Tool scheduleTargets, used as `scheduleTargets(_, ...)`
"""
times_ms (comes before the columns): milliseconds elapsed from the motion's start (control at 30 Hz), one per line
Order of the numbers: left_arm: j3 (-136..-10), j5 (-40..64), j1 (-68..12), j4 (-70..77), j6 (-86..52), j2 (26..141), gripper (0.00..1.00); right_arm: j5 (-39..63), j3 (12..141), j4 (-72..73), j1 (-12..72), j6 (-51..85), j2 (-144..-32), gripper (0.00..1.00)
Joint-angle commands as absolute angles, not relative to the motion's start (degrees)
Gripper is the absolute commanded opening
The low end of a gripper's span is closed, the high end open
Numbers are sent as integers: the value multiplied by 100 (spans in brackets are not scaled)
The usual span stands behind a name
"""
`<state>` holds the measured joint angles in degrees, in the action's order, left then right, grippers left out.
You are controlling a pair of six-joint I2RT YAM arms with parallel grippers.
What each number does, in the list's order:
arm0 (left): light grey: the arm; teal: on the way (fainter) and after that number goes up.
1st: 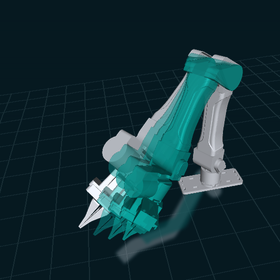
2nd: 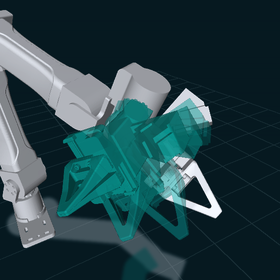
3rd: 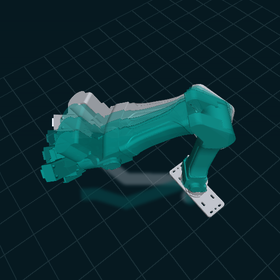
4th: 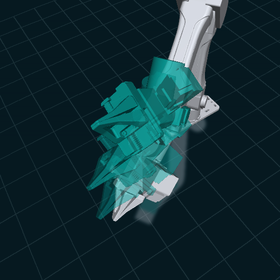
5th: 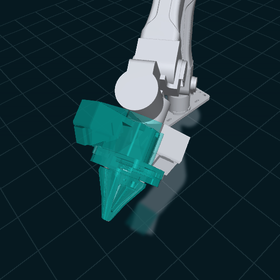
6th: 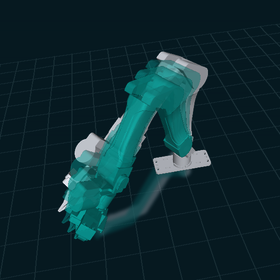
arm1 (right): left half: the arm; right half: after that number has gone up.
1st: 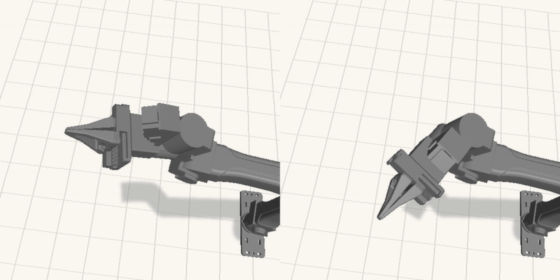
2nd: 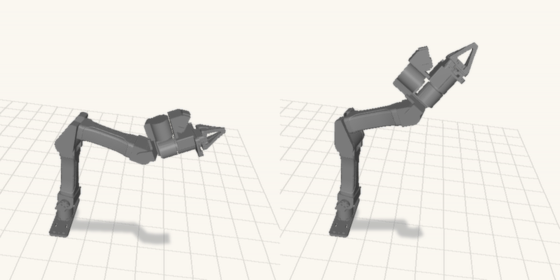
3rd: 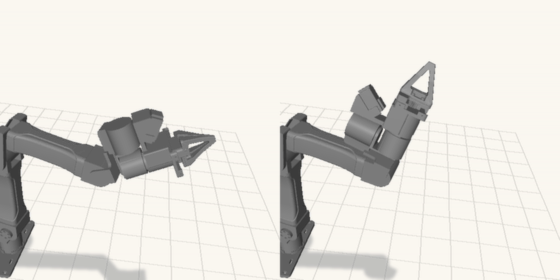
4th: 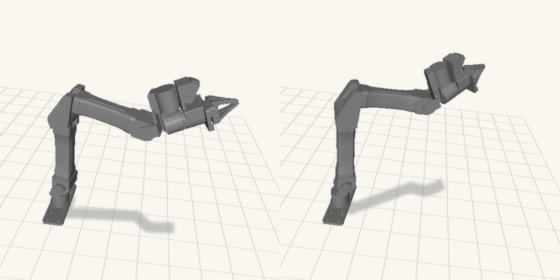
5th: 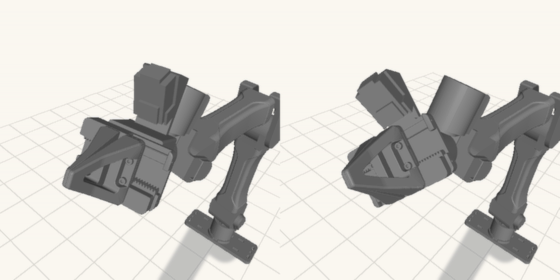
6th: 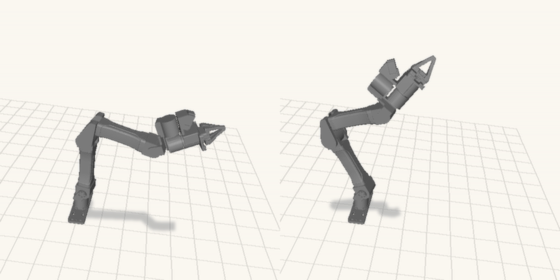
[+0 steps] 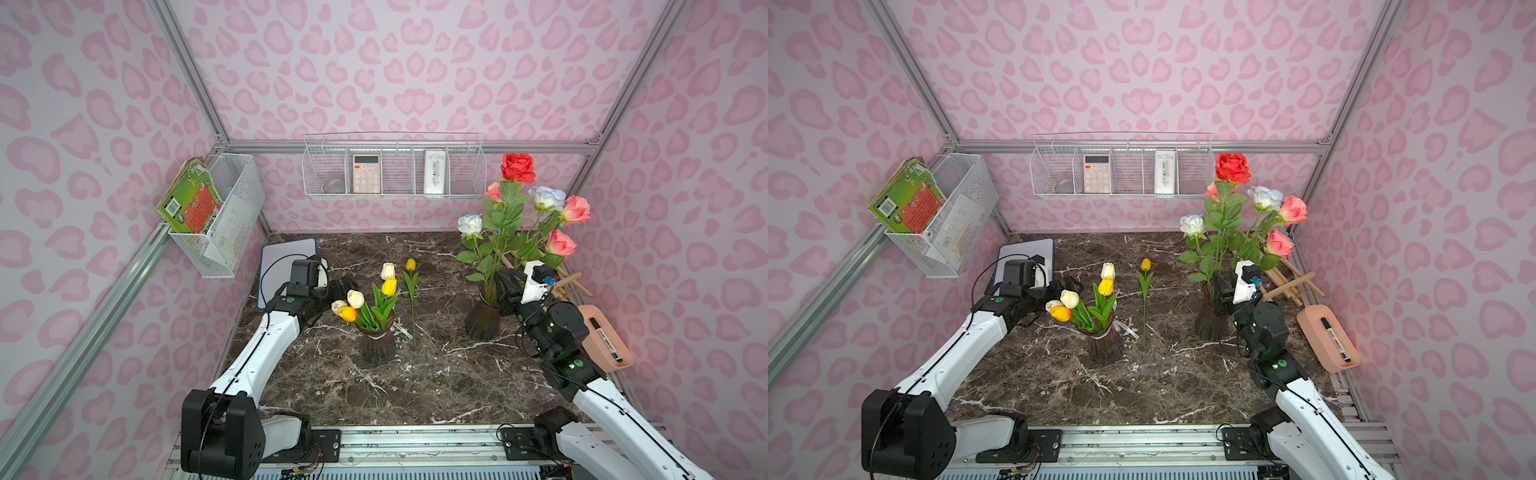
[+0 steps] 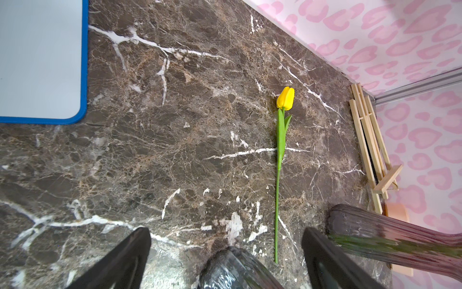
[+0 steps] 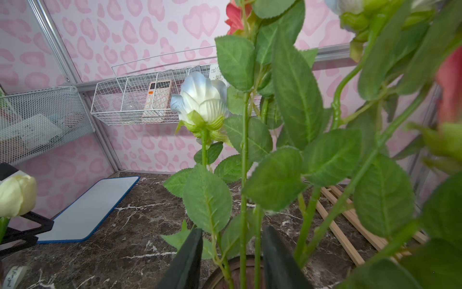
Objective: Arrange the flowers in different vases according to their variety
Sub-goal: Insert the flower into the vase.
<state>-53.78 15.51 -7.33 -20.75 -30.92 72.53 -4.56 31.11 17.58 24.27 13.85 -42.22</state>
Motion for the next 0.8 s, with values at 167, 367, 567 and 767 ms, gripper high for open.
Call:
scheduleTargets(167, -5082, 1284, -728, -2259, -3120, 6717, 99, 95, 3677, 324, 2434, 1820, -3950, 44)
scheduleTargets(367, -4508, 948, -739, -2118, -3233, 6175, 99, 178, 3965, -265, 2426, 2076, -4000, 46)
scheduleTargets(567, -3968, 693, -916, -1757, -3339, 5798, 99, 458, 4458, -815, 2430, 2230, -4565, 45)
scheduleTargets(767, -3642, 546, -1024, -1435, -3404, 5597, 99, 1108, 4572, -688, 2597, 2241, -4793, 45)
